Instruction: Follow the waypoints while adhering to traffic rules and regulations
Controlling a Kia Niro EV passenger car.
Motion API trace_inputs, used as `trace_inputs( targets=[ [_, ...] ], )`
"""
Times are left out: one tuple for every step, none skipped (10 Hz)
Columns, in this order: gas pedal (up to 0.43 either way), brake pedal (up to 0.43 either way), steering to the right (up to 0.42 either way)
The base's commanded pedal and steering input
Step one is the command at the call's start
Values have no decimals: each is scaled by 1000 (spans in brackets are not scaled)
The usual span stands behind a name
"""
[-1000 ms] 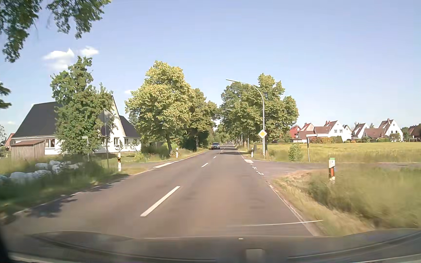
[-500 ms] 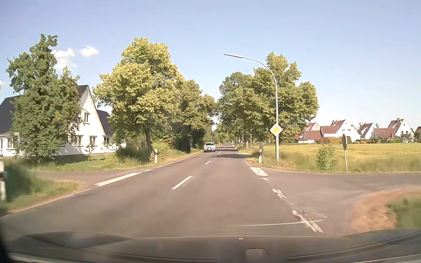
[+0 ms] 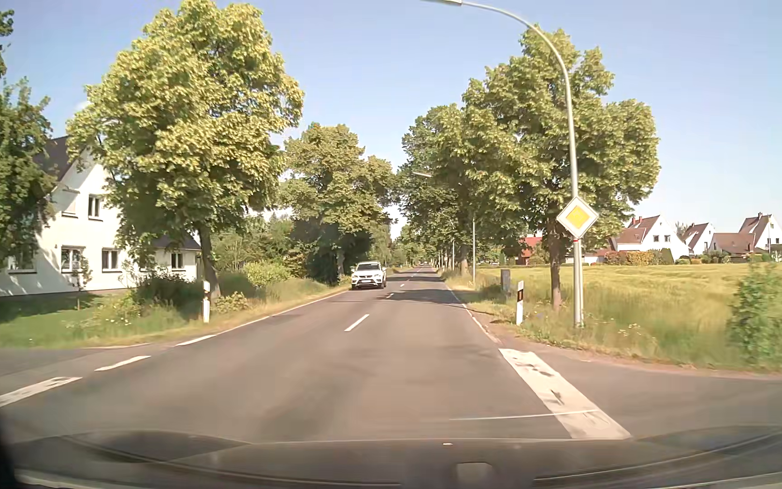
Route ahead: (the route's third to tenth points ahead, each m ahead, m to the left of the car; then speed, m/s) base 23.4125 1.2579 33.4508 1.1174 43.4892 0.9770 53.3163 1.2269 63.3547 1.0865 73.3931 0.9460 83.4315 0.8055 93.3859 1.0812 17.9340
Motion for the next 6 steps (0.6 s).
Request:
trace_inputs(
  targets=[
    [177, 6, 2],
    [177, 6, 2],
    [177, 6, 2],
    [177, 6, 3],
    [177, 6, 1],
    [169, 6, 0]
  ],
)
